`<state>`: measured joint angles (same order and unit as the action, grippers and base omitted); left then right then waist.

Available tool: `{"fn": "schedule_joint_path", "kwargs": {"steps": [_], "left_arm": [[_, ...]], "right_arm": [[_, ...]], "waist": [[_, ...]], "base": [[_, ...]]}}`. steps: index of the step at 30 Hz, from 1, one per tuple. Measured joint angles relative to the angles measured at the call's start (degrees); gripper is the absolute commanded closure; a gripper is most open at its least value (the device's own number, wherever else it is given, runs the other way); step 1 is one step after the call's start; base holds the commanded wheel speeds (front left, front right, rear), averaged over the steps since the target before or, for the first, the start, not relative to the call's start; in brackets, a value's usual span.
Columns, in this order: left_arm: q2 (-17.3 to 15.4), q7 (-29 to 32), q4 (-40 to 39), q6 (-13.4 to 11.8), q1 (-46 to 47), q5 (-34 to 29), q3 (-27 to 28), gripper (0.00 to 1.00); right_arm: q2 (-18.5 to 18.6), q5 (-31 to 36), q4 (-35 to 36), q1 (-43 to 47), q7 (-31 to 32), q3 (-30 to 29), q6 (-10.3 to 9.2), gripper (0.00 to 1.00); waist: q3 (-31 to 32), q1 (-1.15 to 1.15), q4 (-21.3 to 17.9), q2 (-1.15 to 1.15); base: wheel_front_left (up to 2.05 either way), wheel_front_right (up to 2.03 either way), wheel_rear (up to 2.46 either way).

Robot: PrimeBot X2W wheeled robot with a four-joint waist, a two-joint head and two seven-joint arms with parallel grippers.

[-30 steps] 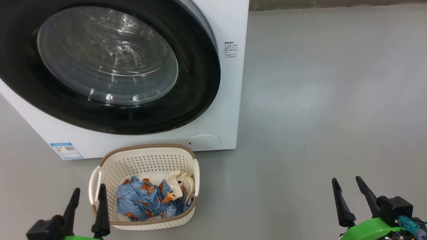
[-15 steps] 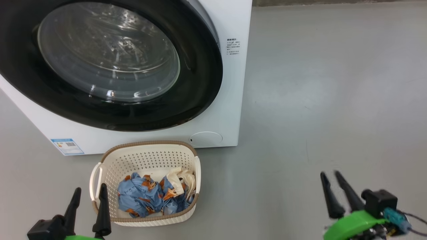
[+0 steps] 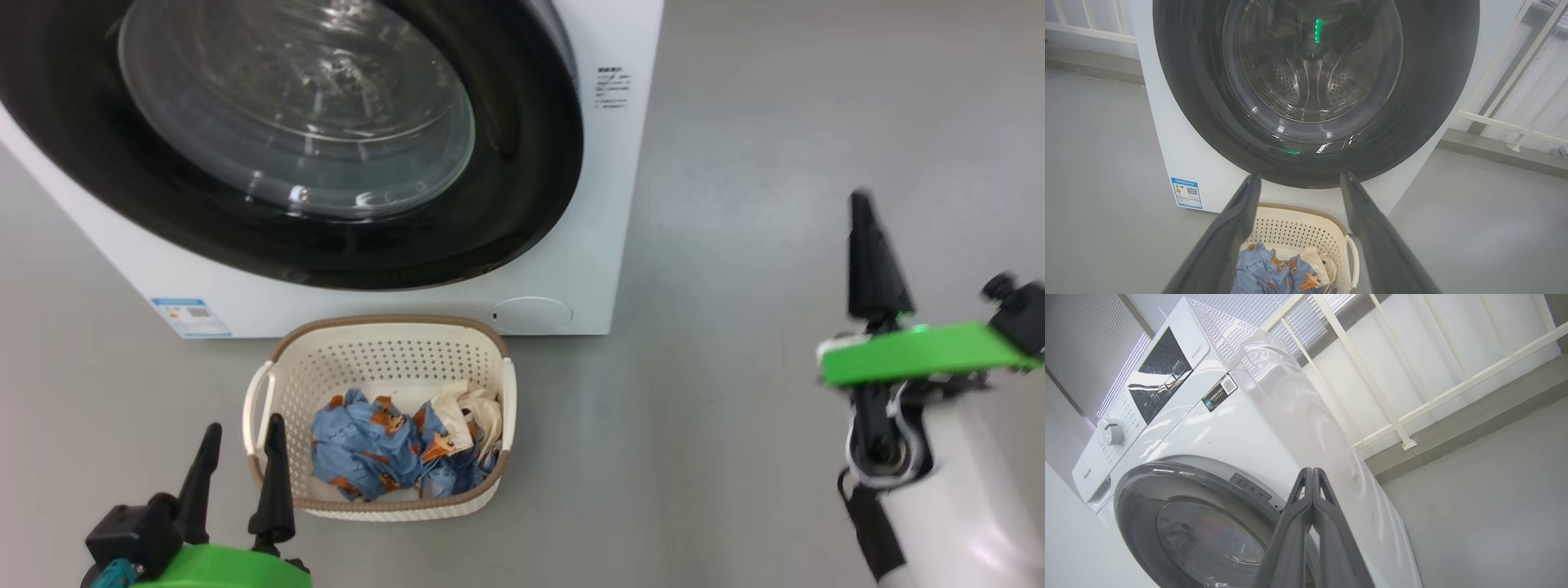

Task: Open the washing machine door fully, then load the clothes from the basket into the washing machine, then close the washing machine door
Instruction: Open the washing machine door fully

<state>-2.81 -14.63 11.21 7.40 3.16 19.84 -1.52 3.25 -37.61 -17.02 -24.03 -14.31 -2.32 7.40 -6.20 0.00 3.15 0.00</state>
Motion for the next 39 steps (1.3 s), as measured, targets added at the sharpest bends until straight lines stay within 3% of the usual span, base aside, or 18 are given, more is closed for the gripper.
{"fn": "schedule_joint_path", "kwargs": {"steps": [8, 12, 19, 29, 39], "left_arm": [[0.3, 0.0, 0.0, 0.0, 2.0, 0.8, -0.9, 0.0], [0.5, 0.0, -0.1, 0.0, 3.2, 1.6, -2.0, 0.0], [0.7, 0.0, 0.0, 0.0, 5.6, 2.3, -3.6, 0.0], [0.8, 0.0, 0.2, 0.0, 8.2, 3.2, -5.5, 0.0], [0.9, 0.0, 0.2, 0.0, 9.9, 3.6, -6.9, 0.0]], "right_arm": [[0.7, -18.1, 1.2, -10.9, -0.4, 0.6, 0.0, 1.0], [4.2, -31.6, 0.2, -16.1, 0.4, 3.3, 0.0, 1.0], [11.3, -45.6, -4.5, -24.1, 12.7, 7.6, -0.01, 1.0], [17.4, -53.0, -11.7, -31.2, 29.7, 10.0, -0.01, 1.0], [18.2, -55.2, -19.7, -36.7, 40.7, 12.4, -0.01, 1.0]], "waist": [[-2.2, 0.0, 3.5, 0.0], [-3.6, 0.0, 5.1, 0.0], [-6.6, 0.0, 7.6, 0.0], [-10.3, 0.0, 11.3, 0.0], [-13.8, 0.0, 12.8, 0.0]], "base": [[0.0, 0.0, 0.0], [0.0, 0.0, 0.0], [0.0, 0.0, 0.0], [0.0, 0.0, 0.0], [0.0, 0.0, 0.0]]}}
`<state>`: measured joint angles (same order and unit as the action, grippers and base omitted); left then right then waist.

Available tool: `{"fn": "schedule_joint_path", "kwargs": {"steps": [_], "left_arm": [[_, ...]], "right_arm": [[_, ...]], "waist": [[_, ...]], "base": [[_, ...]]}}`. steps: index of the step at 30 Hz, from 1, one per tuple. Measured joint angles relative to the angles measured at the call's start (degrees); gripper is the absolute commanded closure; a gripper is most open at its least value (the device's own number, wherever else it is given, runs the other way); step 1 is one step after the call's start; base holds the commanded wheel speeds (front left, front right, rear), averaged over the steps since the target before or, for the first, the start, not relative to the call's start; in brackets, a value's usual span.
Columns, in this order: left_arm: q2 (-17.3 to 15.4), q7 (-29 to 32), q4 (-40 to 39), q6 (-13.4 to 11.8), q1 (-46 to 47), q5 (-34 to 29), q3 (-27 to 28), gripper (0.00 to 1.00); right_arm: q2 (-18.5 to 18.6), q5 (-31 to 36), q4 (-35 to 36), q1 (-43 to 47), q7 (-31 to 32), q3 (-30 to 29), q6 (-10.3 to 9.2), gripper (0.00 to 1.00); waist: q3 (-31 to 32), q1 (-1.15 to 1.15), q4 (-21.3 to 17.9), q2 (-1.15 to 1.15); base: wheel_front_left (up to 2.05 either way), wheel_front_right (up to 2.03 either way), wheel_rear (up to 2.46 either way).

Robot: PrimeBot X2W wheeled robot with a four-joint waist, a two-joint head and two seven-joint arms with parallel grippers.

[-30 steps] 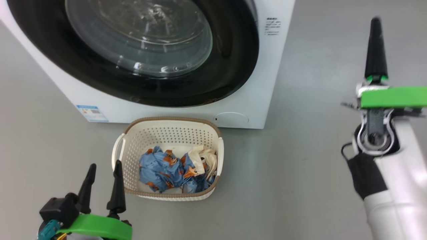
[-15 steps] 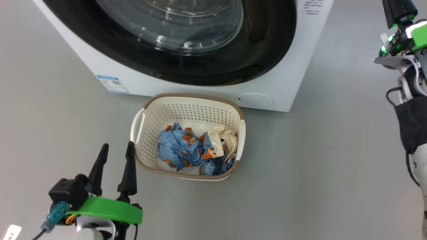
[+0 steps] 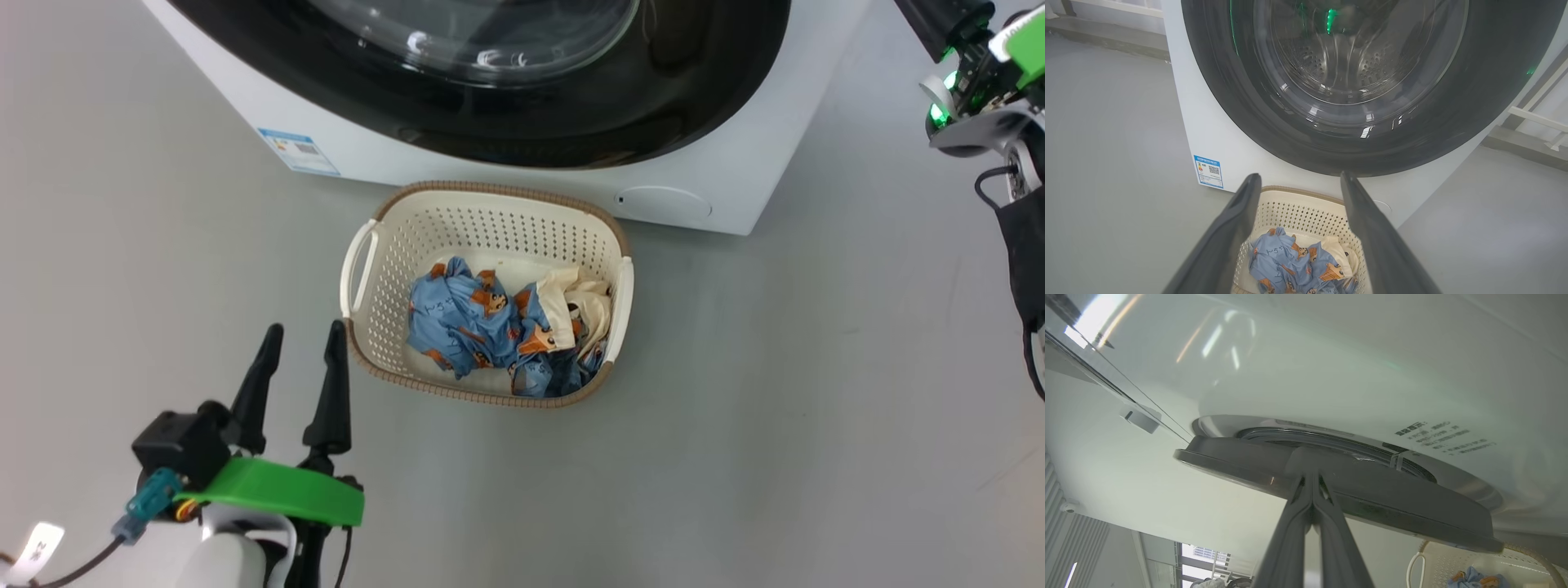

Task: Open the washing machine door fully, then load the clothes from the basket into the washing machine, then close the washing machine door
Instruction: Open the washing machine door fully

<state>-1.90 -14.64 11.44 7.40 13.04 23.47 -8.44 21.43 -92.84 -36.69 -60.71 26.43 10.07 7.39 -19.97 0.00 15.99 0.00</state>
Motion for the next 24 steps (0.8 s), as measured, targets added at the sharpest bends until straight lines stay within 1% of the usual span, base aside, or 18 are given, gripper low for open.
{"fn": "schedule_joint_path", "kwargs": {"steps": [4, 12, 18, 24], "left_arm": [[0.1, 0.0, -0.1, 0.0, 1.5, 0.1, -0.9, 0.0], [0.1, 0.0, -0.5, 0.0, 2.7, 1.6, -2.3, 0.0], [0.1, 0.0, -0.6, 0.0, 3.9, 2.3, -2.9, 0.0], [0.2, 0.0, -0.6, 0.0, 4.4, 2.7, -3.2, 0.0]], "right_arm": [[0.0, -0.1, -2.2, -2.1, 1.8, 0.3, 0.0, 1.0], [0.1, 0.6, -5.9, -6.1, 3.2, 0.9, 0.0, 1.0], [0.0, 1.6, -7.7, -8.8, 4.3, 2.2, 0.0, 1.0], [-0.2, 2.5, -8.7, -9.6, 4.8, 2.5, 0.0, 1.0]], "waist": [[-1.4, 0.0, 0.4, 0.0], [-4.0, 0.0, 1.4, 0.0], [-5.8, 0.0, 2.2, 0.0], [-6.4, 0.0, 2.7, 0.0]], "base": [[0.0, 0.0, 0.0], [0.0, 0.0, 0.0], [0.0, 0.0, 0.0], [0.0, 0.0, 0.0]]}}
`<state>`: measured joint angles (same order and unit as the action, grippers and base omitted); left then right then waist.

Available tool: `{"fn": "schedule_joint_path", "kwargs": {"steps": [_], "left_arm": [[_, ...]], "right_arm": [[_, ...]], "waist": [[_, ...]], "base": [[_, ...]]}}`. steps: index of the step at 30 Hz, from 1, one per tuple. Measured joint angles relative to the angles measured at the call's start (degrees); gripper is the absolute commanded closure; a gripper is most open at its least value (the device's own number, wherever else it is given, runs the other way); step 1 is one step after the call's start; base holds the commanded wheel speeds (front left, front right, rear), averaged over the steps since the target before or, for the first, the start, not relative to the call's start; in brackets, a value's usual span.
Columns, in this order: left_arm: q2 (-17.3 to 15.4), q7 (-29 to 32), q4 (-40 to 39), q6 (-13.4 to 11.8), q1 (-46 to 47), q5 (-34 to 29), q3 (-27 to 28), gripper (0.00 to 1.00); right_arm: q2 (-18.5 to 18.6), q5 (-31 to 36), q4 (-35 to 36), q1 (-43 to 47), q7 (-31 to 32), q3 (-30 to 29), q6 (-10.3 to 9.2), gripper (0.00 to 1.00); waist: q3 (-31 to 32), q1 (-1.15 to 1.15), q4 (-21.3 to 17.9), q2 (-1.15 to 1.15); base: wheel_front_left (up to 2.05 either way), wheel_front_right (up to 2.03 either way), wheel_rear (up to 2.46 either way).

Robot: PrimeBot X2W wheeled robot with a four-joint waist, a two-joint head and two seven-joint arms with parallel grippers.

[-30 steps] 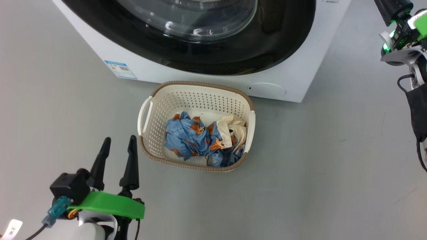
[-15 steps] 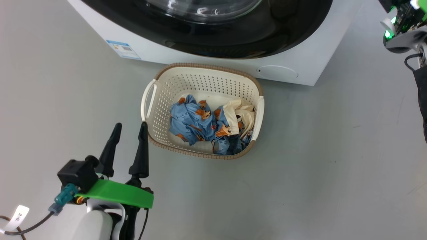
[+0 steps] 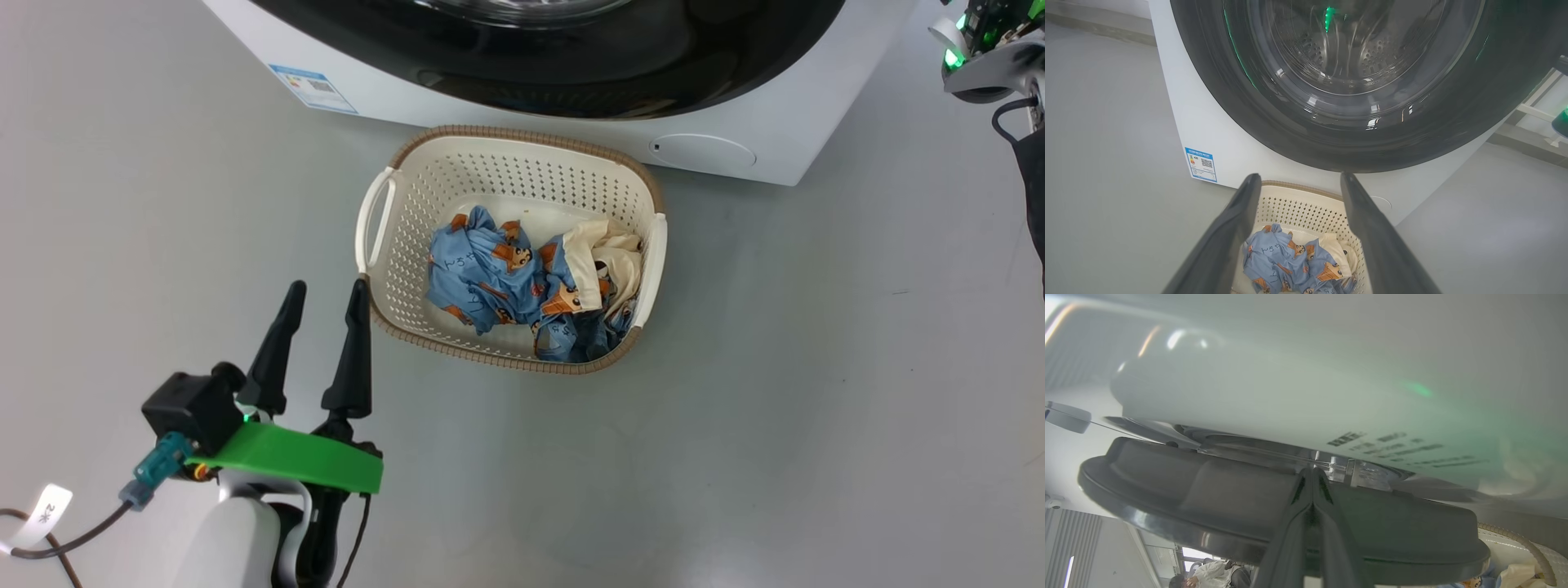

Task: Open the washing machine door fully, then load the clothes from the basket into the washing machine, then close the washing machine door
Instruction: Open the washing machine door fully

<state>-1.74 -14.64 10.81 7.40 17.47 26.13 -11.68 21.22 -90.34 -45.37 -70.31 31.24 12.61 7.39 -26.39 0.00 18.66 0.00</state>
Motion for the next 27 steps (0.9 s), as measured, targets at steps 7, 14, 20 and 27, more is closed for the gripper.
{"fn": "schedule_joint_path", "kwargs": {"steps": [7, 14, 20, 27], "left_arm": [[0.0, 0.0, 0.0, 0.0, 0.2, 0.0, 0.0, 0.0], [0.1, 0.0, 0.4, 0.0, 0.1, 0.0, 0.4, 0.0], [0.1, 0.0, 0.5, 0.0, -0.1, -0.1, 1.2, 0.0], [0.1, 0.0, 0.6, 0.0, -1.3, -0.6, 1.4, 0.0]], "right_arm": [[-0.2, 0.3, 0.1, 0.0, 1.0, 1.3, -0.01, 1.0], [-0.6, 0.9, 2.0, 2.8, 1.7, 2.3, -0.02, 1.0], [-1.7, 0.9, 4.2, 6.1, 3.0, 3.8, -0.08, 1.0], [-2.9, 1.0, 6.3, 8.9, 3.5, 5.3, -0.08, 1.0]], "waist": [[0.7, 0.0, -0.2, 0.0], [2.3, 0.0, -0.8, 0.0], [4.1, 0.0, -1.5, 0.0], [5.7, 0.0, -2.3, 0.0]], "base": [[0.0, 0.0, 0.0], [0.0, 0.0, 0.0], [0.0, 0.0, 0.0], [0.0, 0.0, 0.0]]}}
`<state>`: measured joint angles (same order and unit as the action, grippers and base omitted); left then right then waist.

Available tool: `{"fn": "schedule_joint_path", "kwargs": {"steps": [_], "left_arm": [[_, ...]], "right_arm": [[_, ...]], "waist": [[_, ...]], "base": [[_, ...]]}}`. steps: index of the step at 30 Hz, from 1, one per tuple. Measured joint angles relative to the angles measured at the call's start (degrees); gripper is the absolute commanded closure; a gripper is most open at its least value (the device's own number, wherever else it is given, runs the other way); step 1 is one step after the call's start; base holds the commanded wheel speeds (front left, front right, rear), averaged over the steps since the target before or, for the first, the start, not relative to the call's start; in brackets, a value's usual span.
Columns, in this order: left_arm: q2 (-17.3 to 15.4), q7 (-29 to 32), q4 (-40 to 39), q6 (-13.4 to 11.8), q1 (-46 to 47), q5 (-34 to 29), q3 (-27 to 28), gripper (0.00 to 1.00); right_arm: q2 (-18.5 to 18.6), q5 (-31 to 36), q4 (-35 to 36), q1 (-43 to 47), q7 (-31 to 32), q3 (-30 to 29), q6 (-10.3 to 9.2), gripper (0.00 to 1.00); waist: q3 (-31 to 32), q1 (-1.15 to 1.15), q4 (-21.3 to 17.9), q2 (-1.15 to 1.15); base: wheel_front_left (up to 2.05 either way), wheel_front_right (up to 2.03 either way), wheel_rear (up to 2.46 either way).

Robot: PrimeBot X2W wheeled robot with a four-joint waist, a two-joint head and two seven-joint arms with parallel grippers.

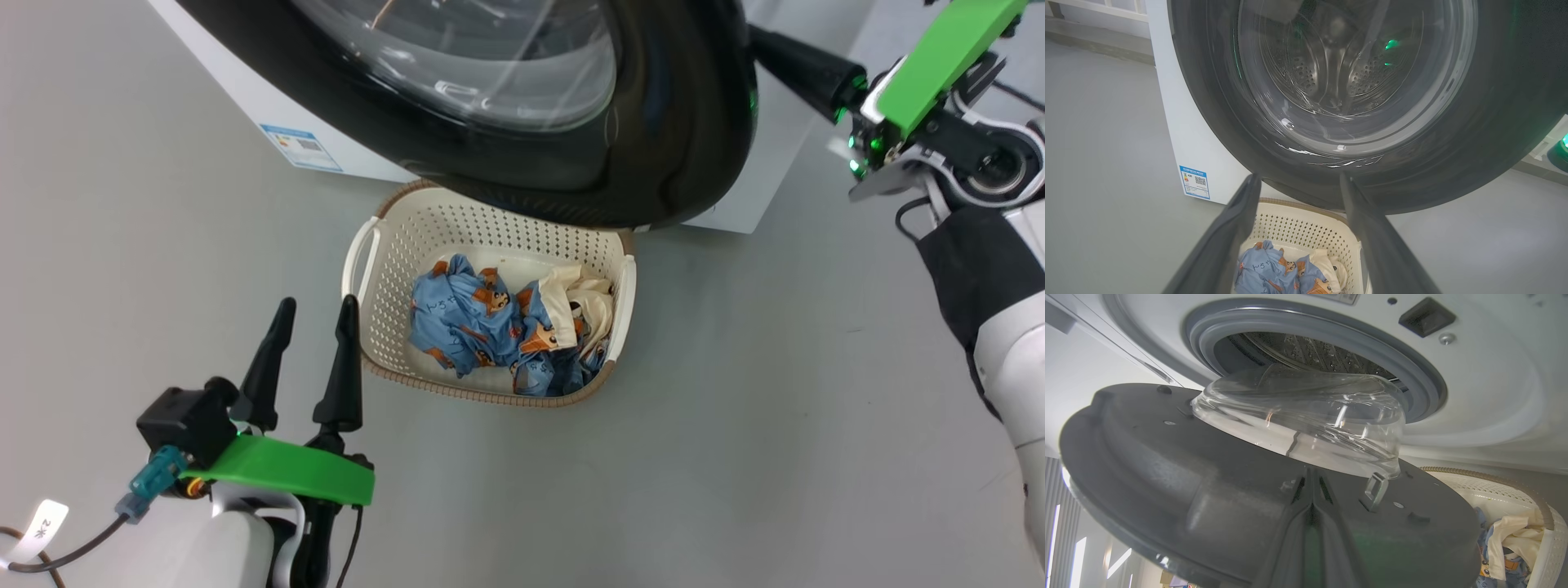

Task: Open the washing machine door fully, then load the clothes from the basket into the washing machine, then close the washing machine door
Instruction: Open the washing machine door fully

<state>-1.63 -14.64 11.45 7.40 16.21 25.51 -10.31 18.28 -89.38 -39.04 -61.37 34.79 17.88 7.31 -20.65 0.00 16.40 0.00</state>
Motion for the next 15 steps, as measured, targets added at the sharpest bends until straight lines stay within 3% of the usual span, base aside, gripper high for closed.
{"fn": "schedule_joint_path", "kwargs": {"steps": [15], "left_arm": [[0.0, 0.0, 0.7, 0.0, -3.3, -1.4, 0.3, 0.0]], "right_arm": [[-2.4, -0.6, 5.0, 8.8, 1.7, 1.9, 0.0, 1.0]], "waist": [[4.9, 0.0, -0.6, 0.0]], "base": [[0.0, 0.0, 0.0]]}}
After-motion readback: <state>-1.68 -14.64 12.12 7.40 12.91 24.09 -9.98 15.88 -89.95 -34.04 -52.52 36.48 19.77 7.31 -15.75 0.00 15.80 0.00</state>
